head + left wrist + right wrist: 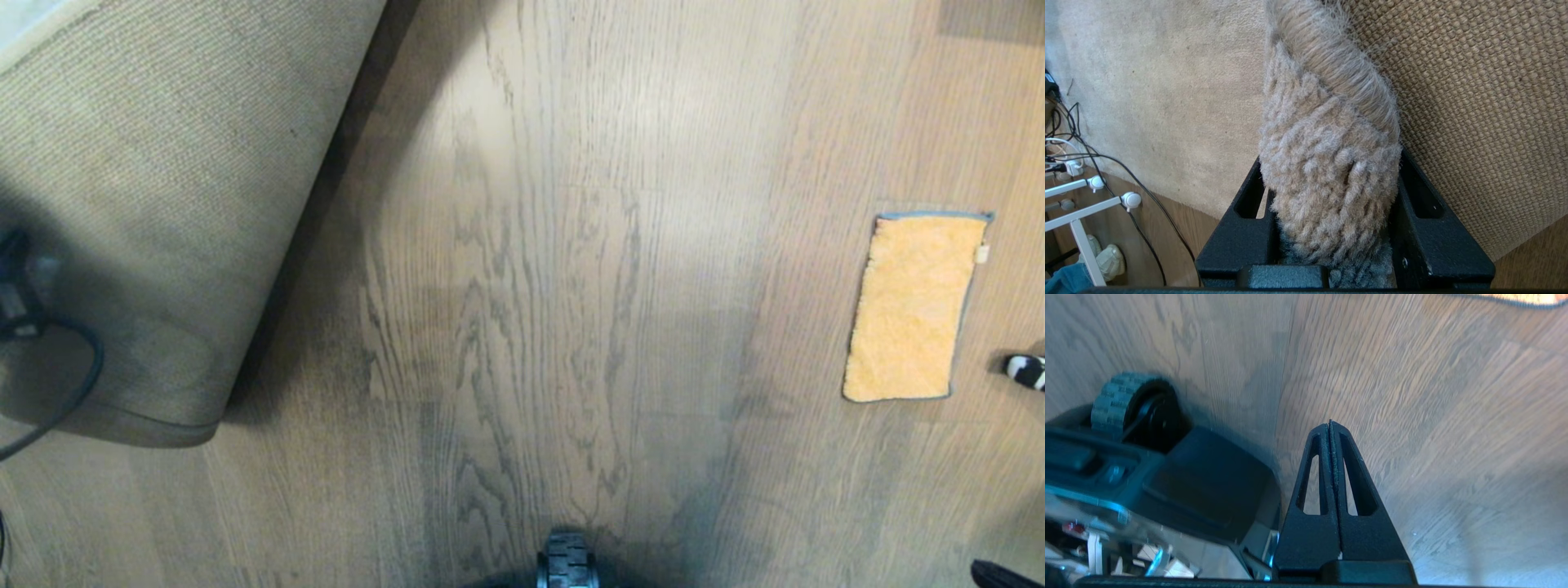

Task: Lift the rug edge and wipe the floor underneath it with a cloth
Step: Pick up the rag

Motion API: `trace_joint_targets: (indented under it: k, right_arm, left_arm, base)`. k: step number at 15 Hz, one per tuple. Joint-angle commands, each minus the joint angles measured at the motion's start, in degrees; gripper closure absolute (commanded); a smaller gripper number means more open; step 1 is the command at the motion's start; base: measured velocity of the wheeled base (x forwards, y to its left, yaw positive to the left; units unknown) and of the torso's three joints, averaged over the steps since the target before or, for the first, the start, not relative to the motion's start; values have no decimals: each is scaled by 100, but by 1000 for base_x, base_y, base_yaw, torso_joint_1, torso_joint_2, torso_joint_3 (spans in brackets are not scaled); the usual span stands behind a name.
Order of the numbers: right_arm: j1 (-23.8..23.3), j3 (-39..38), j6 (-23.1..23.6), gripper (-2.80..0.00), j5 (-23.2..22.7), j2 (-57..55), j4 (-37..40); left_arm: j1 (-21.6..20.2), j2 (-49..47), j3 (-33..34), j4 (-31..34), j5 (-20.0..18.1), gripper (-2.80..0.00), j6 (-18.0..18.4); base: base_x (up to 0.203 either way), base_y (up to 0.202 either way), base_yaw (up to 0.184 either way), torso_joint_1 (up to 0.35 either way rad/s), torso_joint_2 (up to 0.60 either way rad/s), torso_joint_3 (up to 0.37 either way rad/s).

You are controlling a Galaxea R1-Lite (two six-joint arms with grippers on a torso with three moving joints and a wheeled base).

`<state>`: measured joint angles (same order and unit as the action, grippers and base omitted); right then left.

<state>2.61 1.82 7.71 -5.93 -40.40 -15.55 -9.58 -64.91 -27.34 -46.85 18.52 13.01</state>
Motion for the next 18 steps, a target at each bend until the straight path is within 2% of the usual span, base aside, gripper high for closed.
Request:
trace_joint_targets:
  k: [1,4,9,11,13,16,17,18]
  right_arm:
    - [0,-6,-16,0,-5,-892,-446]
    - [-5,15,-35,0,-5,-1956,-1396]
    - [-227,147,-39,0,-5,-2690,-1830]
    - [-341,92,-36,0,-5,-3182,-2321]
    - [-393,2,-54,0,-5,-3832,-3085]
    - [-416,-73,-67,0,3,-5070,-4736]
    - [-418,-107,-66,-280,1,-5473,-5465]
    - [-418,-140,-72,-280,-2,-5765,-6132]
  left_arm:
    - [9,-21,1,-26,20,0,9]
    - [27,-21,1,-26,222,0,9]
    - [44,-40,45,-37,240,0,9]
    - [44,-48,71,-61,249,0,9]
    - [53,-48,79,-53,249,0,18]
    - [44,-48,103,-59,271,0,18]
    - [44,-48,115,-62,275,0,26]
    - [44,-48,122,-65,275,0,26]
  base:
    - [0,0,0,0,0,0]
    - [0,0,0,0,0,0]
    - [0,0,0,0,0,0]
    - [0,0,0,0,0,0]
    - [0,0,0,0,0,0]
    - [0,0,0,0,0,0]
    - [0,0,0,0,0,0]
    - [0,0,0,0,0,0]
